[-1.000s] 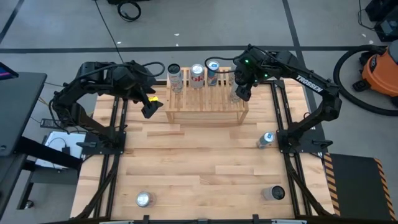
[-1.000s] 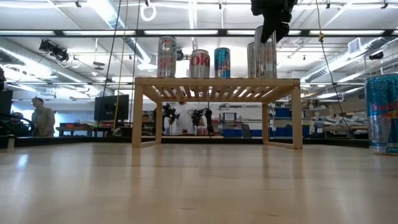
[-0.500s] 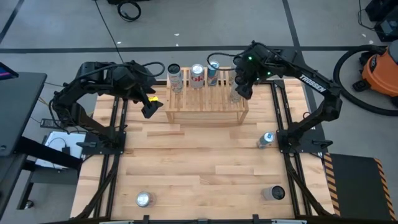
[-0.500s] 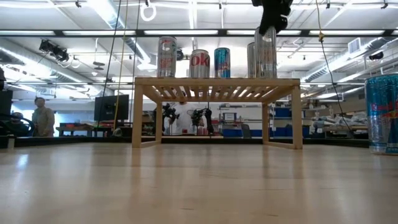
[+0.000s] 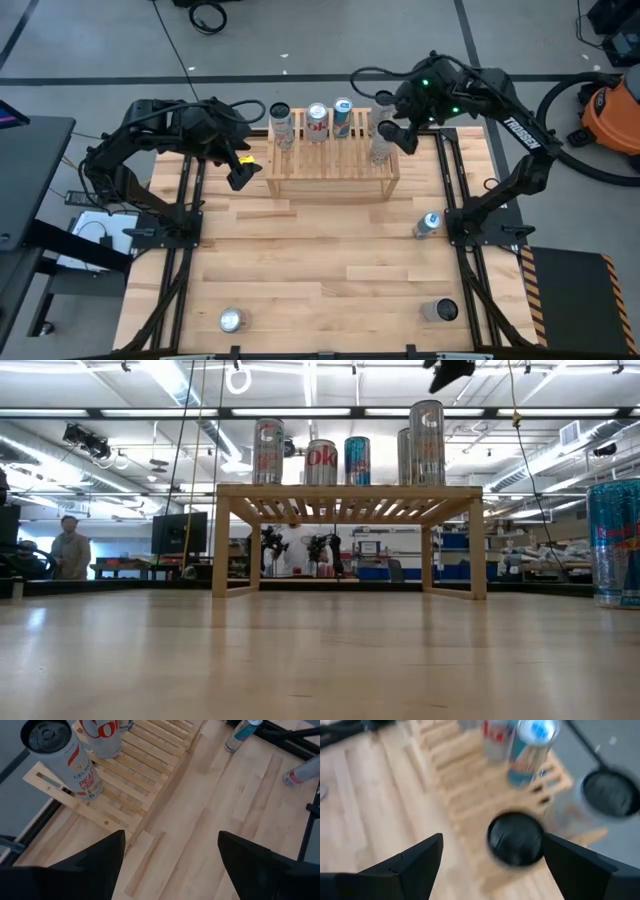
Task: Place canned beverage on shelf
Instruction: Put the blue soda can on the shelf aligned with the other blue soda can
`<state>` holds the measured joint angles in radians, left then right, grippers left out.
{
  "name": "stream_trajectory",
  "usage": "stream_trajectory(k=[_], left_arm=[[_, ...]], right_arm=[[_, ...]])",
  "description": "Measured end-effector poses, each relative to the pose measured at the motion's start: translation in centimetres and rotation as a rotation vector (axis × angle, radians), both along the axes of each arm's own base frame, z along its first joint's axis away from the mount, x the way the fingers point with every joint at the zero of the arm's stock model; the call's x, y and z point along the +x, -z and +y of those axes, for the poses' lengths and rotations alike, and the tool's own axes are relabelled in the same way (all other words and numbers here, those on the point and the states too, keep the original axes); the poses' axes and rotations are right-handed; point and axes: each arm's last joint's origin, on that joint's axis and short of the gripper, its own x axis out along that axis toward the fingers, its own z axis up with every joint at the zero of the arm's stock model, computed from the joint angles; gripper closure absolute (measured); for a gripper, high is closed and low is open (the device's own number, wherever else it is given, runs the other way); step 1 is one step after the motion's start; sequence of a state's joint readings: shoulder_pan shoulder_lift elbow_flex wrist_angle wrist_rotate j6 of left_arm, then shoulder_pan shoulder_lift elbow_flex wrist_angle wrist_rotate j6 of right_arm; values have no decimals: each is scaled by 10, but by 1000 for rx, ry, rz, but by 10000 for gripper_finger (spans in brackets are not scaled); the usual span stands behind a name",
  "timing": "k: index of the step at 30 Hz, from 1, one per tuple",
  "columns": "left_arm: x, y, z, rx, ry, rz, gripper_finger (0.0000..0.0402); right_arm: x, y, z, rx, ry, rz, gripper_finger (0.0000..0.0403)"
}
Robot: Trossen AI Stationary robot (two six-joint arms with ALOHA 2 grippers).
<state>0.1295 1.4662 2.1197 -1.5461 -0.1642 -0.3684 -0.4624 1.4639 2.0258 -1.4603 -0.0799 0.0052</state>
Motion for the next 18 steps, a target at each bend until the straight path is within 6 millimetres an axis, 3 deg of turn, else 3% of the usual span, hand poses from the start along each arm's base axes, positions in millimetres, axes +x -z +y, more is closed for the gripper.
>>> stream_trajectory(k=[4, 18], left_arm=[[0, 0, 0, 13, 17, 5, 81], [0, 0, 0, 14, 19, 6, 81]], right_arm=[[-7, 3, 16, 88, 13, 79, 57], [-14, 14, 85, 203, 73, 80, 57]])
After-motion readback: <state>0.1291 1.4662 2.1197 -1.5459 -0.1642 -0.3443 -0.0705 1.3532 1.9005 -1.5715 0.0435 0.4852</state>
